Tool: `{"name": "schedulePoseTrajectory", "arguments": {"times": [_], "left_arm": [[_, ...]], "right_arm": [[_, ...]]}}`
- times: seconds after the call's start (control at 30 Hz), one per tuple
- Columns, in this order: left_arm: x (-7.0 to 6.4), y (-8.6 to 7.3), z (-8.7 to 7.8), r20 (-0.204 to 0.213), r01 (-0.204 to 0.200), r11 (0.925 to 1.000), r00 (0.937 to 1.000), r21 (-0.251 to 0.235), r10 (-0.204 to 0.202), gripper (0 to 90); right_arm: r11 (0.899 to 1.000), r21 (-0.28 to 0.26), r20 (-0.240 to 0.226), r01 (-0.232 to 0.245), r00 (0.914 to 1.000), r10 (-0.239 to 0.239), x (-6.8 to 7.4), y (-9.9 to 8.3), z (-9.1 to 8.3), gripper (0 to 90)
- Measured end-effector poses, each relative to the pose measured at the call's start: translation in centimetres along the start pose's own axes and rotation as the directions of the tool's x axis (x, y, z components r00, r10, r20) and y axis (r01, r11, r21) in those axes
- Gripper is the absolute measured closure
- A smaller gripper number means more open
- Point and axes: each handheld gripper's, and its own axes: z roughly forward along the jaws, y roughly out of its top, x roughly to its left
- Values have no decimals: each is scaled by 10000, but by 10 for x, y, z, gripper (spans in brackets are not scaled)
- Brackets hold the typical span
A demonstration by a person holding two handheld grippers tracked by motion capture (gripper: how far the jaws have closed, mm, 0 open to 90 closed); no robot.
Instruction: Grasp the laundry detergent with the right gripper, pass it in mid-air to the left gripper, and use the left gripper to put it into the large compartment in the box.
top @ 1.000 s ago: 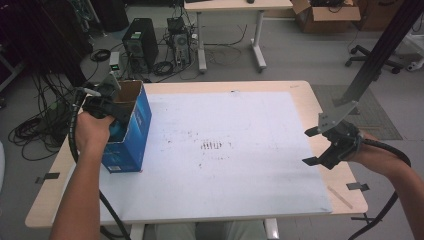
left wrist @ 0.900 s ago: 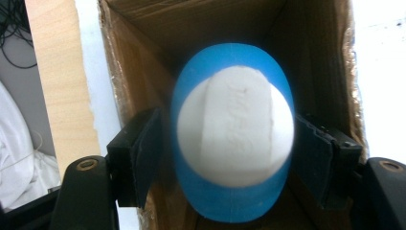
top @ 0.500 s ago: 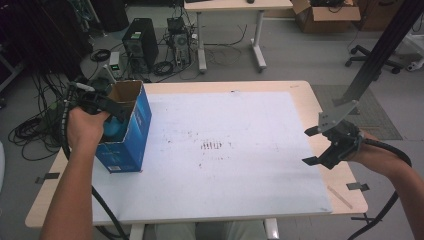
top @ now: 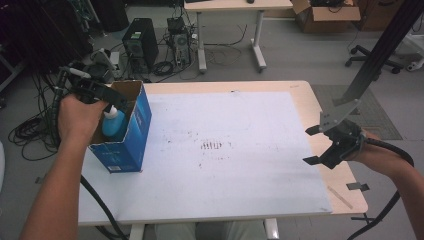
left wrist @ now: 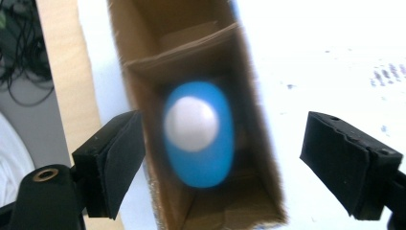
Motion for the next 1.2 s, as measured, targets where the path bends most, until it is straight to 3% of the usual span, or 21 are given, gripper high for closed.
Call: {"name": "schedulePoseTrajectory", "arguments": {"times": [0.1,0.13,0.23,0.4,0.5,0.53,0.77,0.97,1.2], "left_arm": [[-14,5,-11,268,-523,9985,9982,-184,528,133],[-14,5,-11,268,-523,9985,9982,-184,528,123],[-26,9,-17,781,-761,9966,9939,-328,785,104],[-48,14,-27,817,-1498,9871,9847,-560,1540,90],[-62,18,-33,905,-1951,9782,9754,-707,2011,82],[-62,18,-33,905,-1951,9782,9754,-707,2011,80],[-82,21,-36,1060,-2727,9583,9539,-853,2808,68],[-97,22,-38,1150,-3157,9438,9384,-975,3258,66],[-119,20,-41,1192,-3992,9080,9027,-1270,4135,72]], "right_arm": [[10000,29,0,8,10000,-8,1,1,0,90],[10000,29,0,8,10000,-8,1,1,0,90],[10000,2,-7,28,10000,-28,2,3,-1,90],[10000,18,16,41,10000,-41,2,3,-2,90],[10000,4,28,10,10000,-10,3,3,-3,90],[10000,4,28,10,10000,-10,3,3,-3,90],[10000,-11,35,-16,10000,16,3,2,-4,90],[10000,-22,24,-18,10000,19,3,3,-4,89],[10000,23,-7,-4,10000,4,3,6,-2,88]]}}
